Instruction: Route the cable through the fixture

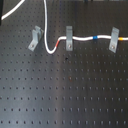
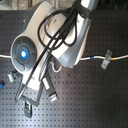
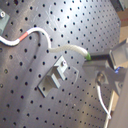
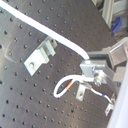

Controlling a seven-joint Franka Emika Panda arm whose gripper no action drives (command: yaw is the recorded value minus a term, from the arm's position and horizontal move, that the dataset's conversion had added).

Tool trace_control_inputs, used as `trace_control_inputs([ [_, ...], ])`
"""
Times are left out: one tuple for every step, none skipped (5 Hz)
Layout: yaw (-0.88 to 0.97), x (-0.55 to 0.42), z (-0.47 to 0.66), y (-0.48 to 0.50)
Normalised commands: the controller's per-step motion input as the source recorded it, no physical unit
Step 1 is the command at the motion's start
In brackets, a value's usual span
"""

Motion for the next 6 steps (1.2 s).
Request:
trace_control_inputs([
  [0.05, -0.227, 0.32, -0.008],
  [0.03, -0.557, 0.30, -0.037],
  [0.35, -0.495, 0.16, 0.195],
  [0.23, -0.473, 0.39, 0.328],
  [0.39, 0.322, 0.62, 0.383],
  [0.49, 0.398, 0.61, 0.332],
])
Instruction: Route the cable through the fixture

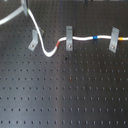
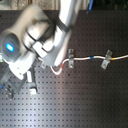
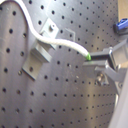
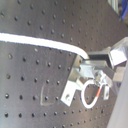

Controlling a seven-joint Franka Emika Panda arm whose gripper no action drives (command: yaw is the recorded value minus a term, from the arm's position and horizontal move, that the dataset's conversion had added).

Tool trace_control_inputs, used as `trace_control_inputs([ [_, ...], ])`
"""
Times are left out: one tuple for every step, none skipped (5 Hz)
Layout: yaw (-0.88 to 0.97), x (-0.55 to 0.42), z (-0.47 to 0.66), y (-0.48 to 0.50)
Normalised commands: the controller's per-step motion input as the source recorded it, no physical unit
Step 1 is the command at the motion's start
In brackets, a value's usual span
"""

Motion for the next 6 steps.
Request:
trace_control_inputs([
  [0.07, 0.085, 0.20, -0.174],
  [-0.27, -0.366, 0.01, -0.408],
  [-0.50, -0.288, 0.01, -0.349],
  [-0.33, -0.286, 0.08, -0.126],
  [-0.07, -0.313, 0.31, 0.179],
  [0.11, -0.094, 0.56, 0.453],
])
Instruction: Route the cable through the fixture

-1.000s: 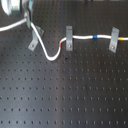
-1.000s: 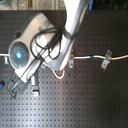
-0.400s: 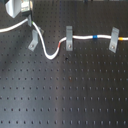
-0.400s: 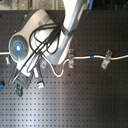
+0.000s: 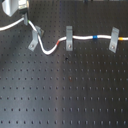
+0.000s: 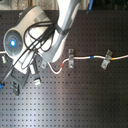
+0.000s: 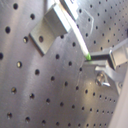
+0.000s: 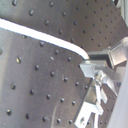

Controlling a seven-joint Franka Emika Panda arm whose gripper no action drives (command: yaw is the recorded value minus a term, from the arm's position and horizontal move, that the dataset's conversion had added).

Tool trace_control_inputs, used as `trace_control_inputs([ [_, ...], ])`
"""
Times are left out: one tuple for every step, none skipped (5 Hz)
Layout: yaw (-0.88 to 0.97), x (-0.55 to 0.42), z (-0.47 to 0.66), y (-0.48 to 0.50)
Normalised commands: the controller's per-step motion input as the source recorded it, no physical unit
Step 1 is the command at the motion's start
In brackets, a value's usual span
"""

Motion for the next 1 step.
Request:
trace_control_inputs([
  [0.12, -0.095, 0.43, 0.230],
])
